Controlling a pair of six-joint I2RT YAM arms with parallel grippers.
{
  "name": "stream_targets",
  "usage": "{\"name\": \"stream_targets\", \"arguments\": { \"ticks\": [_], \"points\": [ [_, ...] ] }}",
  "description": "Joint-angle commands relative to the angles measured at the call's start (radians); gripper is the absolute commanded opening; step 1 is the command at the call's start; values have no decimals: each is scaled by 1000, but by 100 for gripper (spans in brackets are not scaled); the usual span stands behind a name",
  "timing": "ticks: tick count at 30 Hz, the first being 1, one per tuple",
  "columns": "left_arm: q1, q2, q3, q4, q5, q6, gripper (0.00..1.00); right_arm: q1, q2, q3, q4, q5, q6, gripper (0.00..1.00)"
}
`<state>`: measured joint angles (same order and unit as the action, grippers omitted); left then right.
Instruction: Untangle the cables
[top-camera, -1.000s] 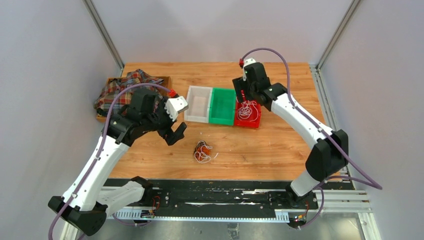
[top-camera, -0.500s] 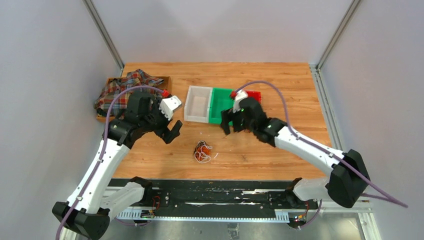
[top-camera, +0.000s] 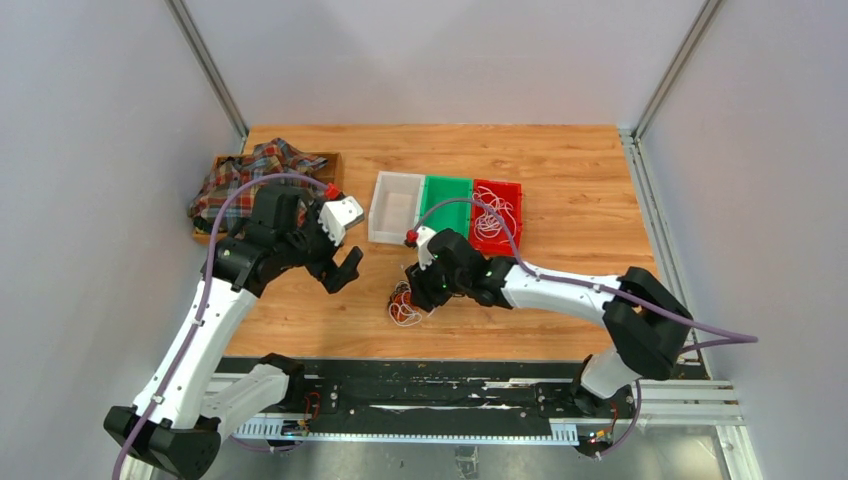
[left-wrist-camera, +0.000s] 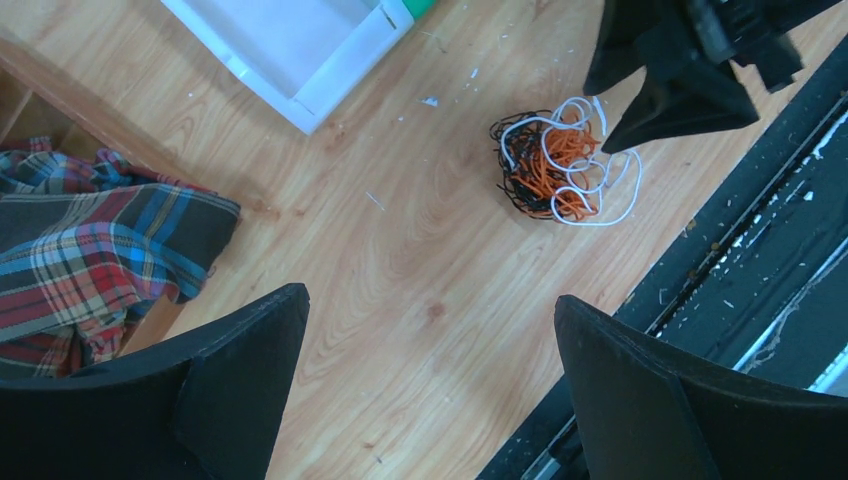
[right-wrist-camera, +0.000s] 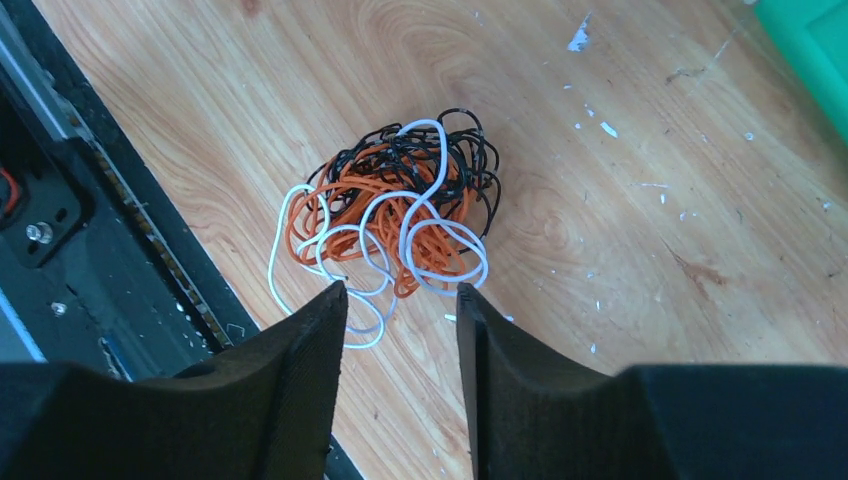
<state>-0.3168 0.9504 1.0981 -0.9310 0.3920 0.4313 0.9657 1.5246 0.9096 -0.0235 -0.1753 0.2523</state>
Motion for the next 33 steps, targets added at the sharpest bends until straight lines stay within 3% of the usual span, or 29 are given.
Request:
{"name": "stream_targets", "arguments": {
  "ticks": [1, 12, 15, 20, 24, 33],
  "points": [
    [4, -9, 15, -34, 18, 11, 98, 34, 50, 75, -10, -13, -56, 46],
    [4, -32, -1, -35, -9, 26, 98, 34, 123, 137, -54, 108, -132, 41],
    [4, -33, -3, -35, -2, 30, 98, 34, 130, 139, -53, 121, -153, 32],
    [4, -25, 8, -35, -9, 51, 98, 34, 117, 151, -54, 118, -159, 2],
    [4, -24, 11, -34, 7, 58, 98, 34, 58, 191, -124, 124, -162, 1],
    [4, 10, -7, -24, 80, 63, 98, 32, -36, 223, -131, -37, -154, 1]
  ]
}}
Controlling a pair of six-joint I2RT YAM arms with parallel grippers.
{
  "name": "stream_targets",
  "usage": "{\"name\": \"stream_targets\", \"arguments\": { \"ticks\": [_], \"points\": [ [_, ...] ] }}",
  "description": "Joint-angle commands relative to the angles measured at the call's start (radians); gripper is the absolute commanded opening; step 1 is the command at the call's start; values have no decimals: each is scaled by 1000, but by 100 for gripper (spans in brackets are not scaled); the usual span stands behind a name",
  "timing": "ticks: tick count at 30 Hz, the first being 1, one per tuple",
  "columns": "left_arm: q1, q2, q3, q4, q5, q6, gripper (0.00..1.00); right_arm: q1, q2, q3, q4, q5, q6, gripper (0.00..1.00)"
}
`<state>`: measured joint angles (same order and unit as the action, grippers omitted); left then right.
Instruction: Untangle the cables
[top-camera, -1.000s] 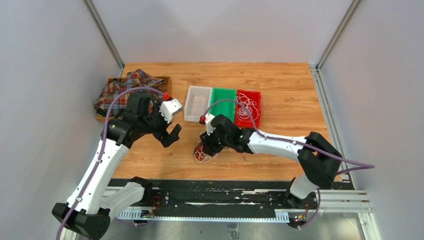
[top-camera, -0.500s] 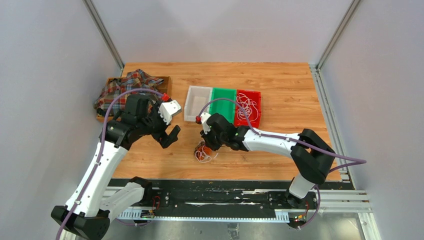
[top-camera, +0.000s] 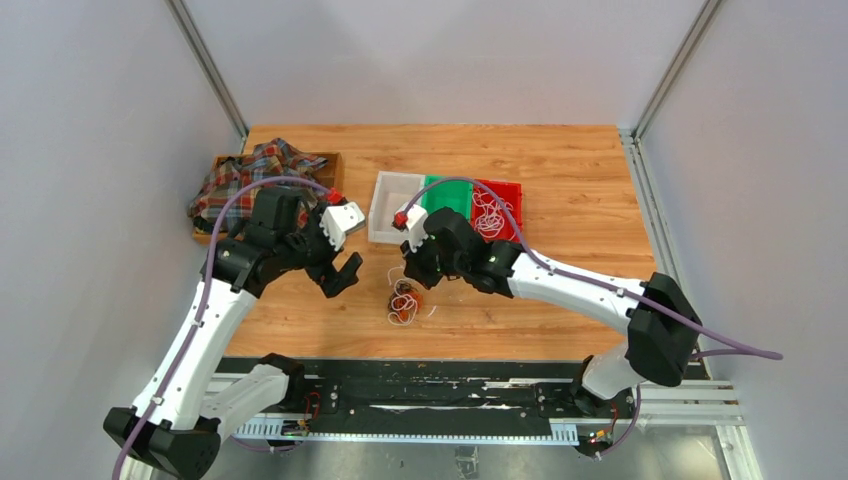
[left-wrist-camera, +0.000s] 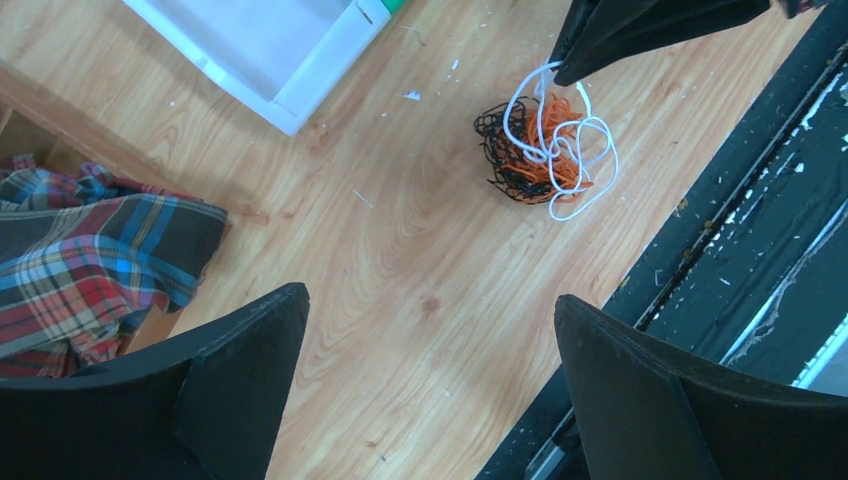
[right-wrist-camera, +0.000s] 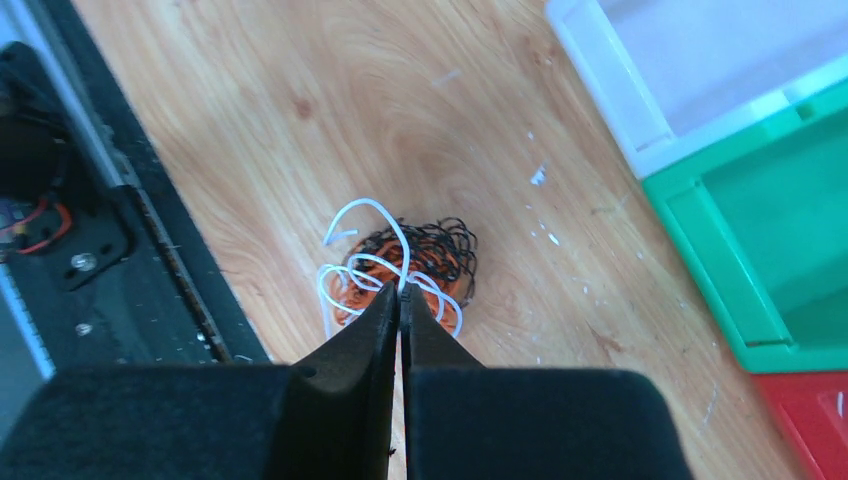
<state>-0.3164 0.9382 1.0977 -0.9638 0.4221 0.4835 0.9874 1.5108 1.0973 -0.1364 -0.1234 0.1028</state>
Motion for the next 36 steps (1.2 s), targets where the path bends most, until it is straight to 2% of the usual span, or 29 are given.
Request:
{"name": "stream_targets", "arguments": {
  "ticks": [1, 13, 16, 22, 26, 29, 32, 33, 35, 36],
  "points": [
    [4, 30, -5, 15, 58, 7, 98, 10, -23, 41, -15, -125, -1, 1],
    [4, 120, 4, 48, 286, 5, 99, -42, -127, 49, 121, -397, 133, 1],
    [4, 123, 9, 47, 360, 2, 100, -54, -149, 41, 182, -423, 164, 1],
    [4, 113, 29, 47, 461, -39, 94, -58, -128, 71, 178, -450, 164, 1],
    [4, 73, 8, 47, 519, -16, 96, -58, -121, 74, 205, -466, 189, 1],
    [4, 77, -4, 48, 533, -18, 93, -58, -114, 82, 243, -487, 222, 1],
    [3, 95, 1, 48, 507, -33, 80, -62, -109, 101, 231, -470, 223, 1],
    [4, 100, 9, 47, 483, -42, 78, -72, -112, 106, 218, -451, 219, 1],
    [4, 102, 26, 36, 429, -45, 82, -106, -124, 108, 183, -395, 205, 1],
    [4, 98, 34, 33, 404, -51, 89, -126, -129, 113, 151, -359, 192, 1]
  ]
}}
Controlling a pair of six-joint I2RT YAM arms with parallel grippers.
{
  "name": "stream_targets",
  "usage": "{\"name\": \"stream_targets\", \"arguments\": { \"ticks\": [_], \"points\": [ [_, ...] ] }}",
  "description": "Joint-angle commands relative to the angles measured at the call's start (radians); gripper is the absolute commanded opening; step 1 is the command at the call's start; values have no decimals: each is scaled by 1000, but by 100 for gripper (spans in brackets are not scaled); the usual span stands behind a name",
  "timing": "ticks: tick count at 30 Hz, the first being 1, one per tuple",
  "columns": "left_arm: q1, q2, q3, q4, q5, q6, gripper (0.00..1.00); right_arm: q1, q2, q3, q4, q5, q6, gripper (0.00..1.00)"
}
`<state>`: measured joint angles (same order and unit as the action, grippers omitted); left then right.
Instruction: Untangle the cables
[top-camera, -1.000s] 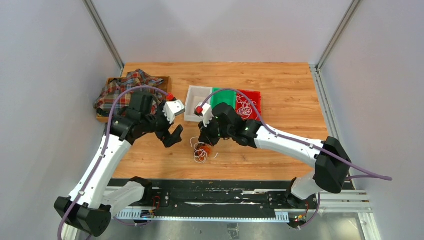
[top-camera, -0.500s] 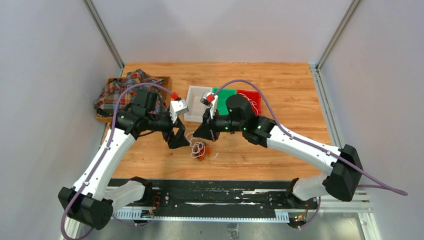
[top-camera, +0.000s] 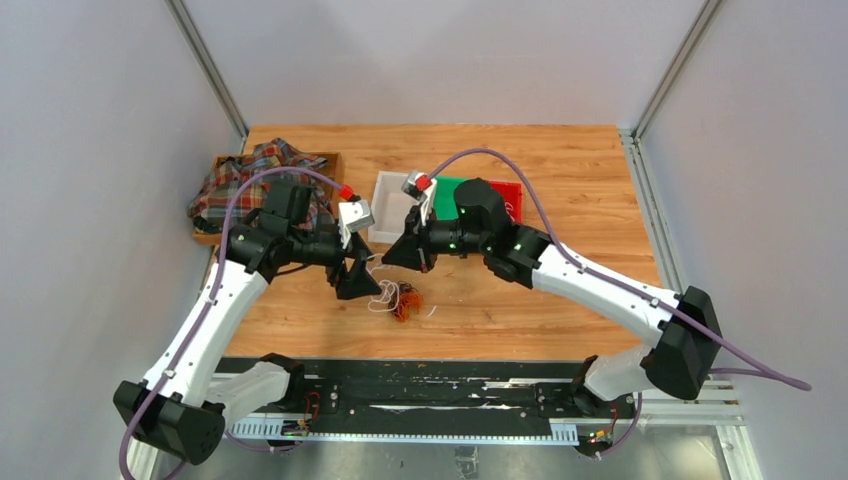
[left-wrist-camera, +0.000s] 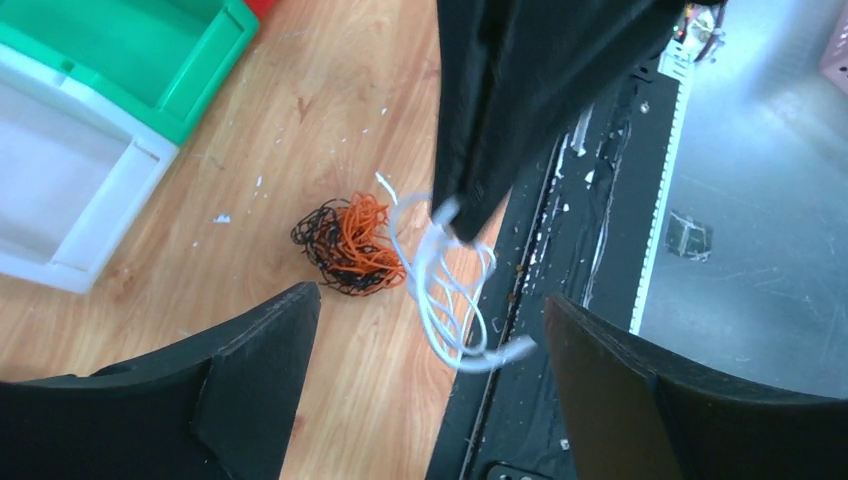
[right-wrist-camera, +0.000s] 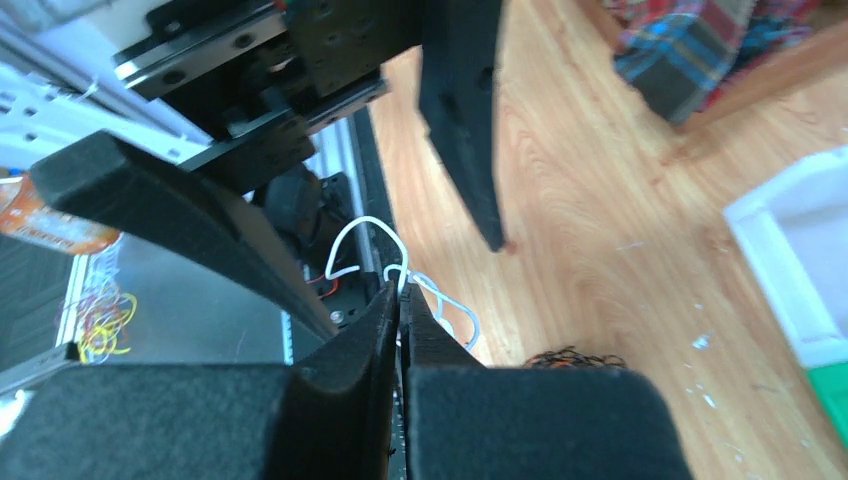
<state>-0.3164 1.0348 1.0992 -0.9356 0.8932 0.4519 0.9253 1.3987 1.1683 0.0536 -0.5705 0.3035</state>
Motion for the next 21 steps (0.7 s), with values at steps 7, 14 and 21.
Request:
{"name": "stream_targets", "arguments": {
  "ticks": [7, 14, 21],
  "points": [
    [4, -57, 70, 5, -277, -45, 98, -272, -54, 77, -266, 409, -80, 1],
    [4, -53, 67, -26, -408, -25, 98, -399, -66, 79, -330, 852, -160, 0],
    [4, -42, 71, -27, -435, -34, 98, -469, 42, 100, -276, 887, -188, 1]
  ]
}}
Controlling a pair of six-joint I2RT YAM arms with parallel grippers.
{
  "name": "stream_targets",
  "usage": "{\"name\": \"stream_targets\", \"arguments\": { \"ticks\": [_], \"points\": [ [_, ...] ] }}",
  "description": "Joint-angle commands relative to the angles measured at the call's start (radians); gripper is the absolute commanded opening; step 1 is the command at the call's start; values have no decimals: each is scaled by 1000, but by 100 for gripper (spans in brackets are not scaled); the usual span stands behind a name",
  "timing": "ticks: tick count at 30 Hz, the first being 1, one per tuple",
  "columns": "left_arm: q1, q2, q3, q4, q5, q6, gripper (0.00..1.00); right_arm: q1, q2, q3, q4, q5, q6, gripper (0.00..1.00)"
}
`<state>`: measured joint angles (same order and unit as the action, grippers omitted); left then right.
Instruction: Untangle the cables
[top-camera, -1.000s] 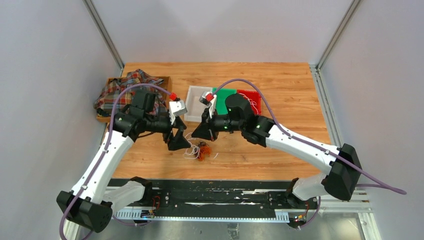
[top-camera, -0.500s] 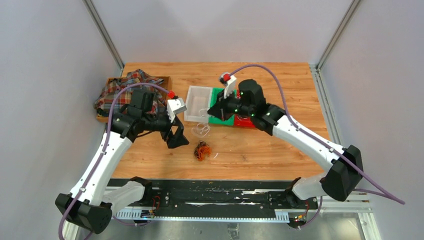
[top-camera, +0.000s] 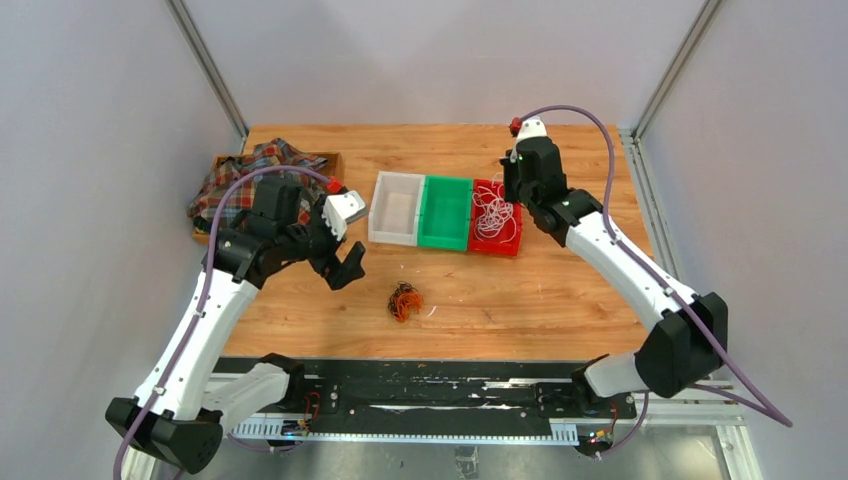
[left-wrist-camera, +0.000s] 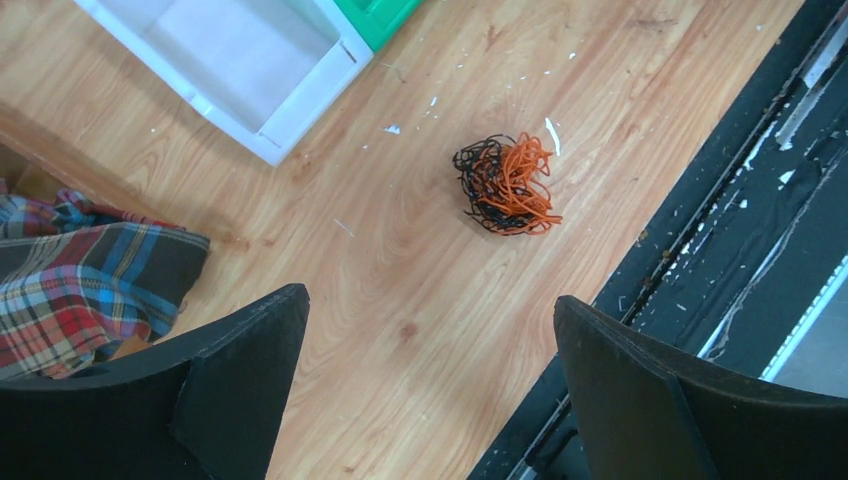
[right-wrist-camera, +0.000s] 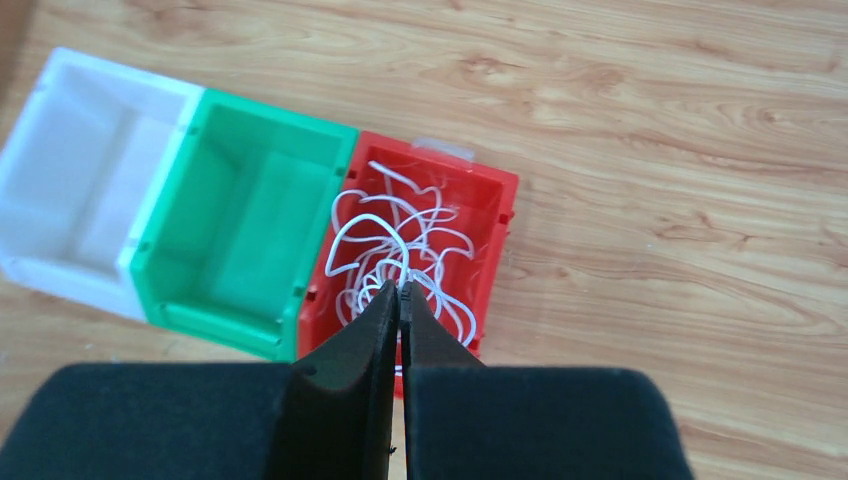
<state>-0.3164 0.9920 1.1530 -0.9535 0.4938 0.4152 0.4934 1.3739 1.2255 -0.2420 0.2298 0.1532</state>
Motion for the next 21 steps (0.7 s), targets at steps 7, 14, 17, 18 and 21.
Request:
{"name": "stream_targets", "arguments": {
  "ticks": [7, 14, 17, 18, 21],
  "points": [
    [4, -13, 30, -5, -85, -21, 98, -70, 229, 91, 53, 60, -43, 0],
    [4, 4, 61, -3, -126, -39, 98, -82, 426, 190, -28, -29, 19, 10],
    [4, -4, 43, 37, -141, -78, 98, -83, 425, 222, -71, -20, 21, 25],
    [4, -9, 32, 55, -150, -90, 98, -82, 411, 224, -69, -21, 16, 27],
    [4, -15, -1, 103, -164, -112, 98, -78, 351, 223, -69, -24, -2, 41]
  ]
}}
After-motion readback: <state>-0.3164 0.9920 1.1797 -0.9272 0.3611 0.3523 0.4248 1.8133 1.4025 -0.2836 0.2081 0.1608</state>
